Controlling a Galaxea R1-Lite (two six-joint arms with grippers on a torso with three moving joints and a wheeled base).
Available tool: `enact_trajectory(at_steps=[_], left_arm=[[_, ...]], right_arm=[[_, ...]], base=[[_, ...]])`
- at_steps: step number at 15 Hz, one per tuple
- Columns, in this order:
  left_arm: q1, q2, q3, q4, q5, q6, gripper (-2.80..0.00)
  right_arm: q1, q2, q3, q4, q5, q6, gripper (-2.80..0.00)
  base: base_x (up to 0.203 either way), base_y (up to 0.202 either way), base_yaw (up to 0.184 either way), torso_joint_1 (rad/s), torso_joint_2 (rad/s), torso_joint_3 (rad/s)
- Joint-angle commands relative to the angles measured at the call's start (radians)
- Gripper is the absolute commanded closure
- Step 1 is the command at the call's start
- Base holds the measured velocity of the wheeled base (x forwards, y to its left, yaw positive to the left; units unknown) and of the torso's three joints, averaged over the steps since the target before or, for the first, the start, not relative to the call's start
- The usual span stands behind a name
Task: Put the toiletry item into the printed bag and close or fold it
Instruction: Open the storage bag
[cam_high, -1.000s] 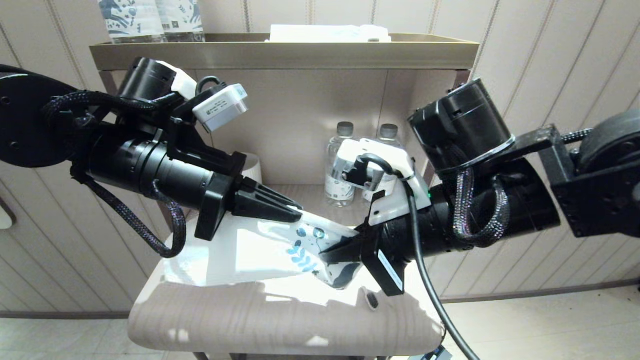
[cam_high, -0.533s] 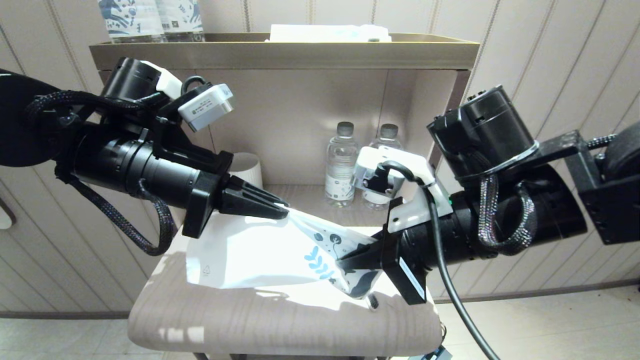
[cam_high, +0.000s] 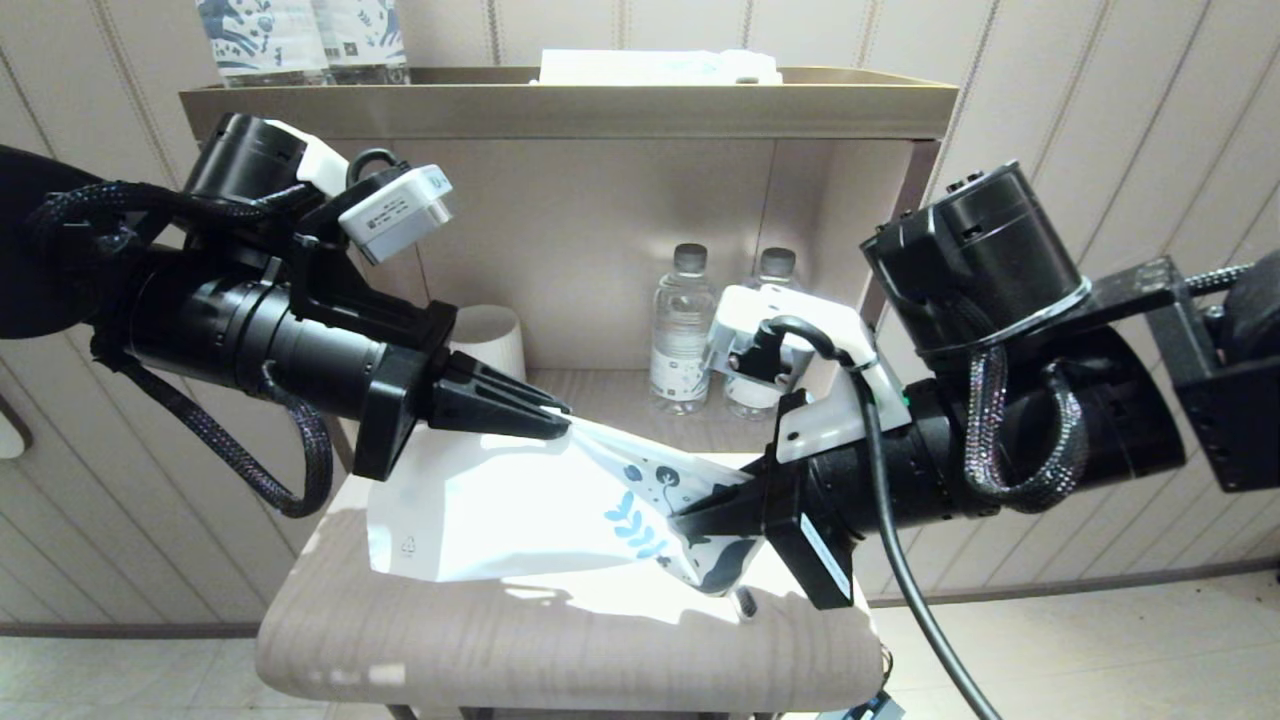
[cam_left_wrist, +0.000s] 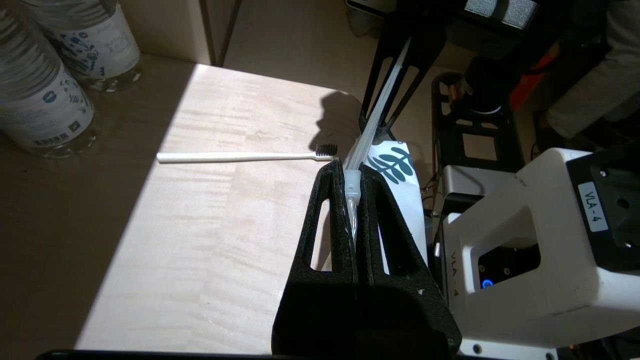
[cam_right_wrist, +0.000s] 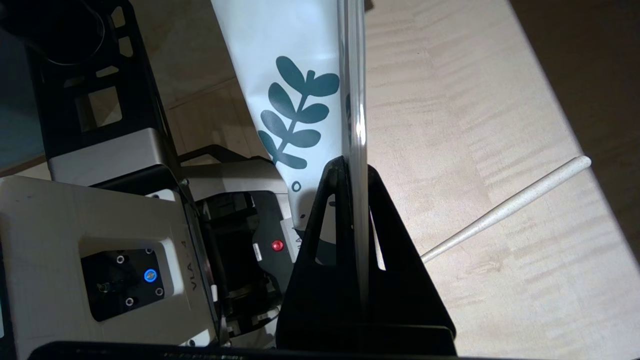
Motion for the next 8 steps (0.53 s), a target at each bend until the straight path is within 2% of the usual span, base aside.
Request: enact_trajectory(at_steps=[1,4,6,8], left_arm=[[0.002,-0.017,0.009,0.004,-0.004,0.003,0.00],[0.002,-0.042,0.030,0.004,0.005,0.003,0.00],[0.004,-0.057,0.047,0.002,0.048,0.003,0.00],[0.016,-0.074,0.073,0.002,0.056,0.003,0.00]], right_arm=[[0.000,-0.011,0.000,0.004,0.002,-0.002,0.00],[0.000,-0.019,0.008,0.004,0.001,-0.002,0.00],[0.000,-0.032,0.018,0.004,0.001,-0.002,0.00],[0.000,-0.041,0.024,0.004,0.002,-0.002,0.00]], base=[[0.000,0.000,0.000,0.000,0.00,0.000],[0.000,0.000,0.000,0.000,0.00,0.000],[0.000,0.000,0.000,0.000,0.00,0.000],[0.000,0.000,0.000,0.000,0.00,0.000]])
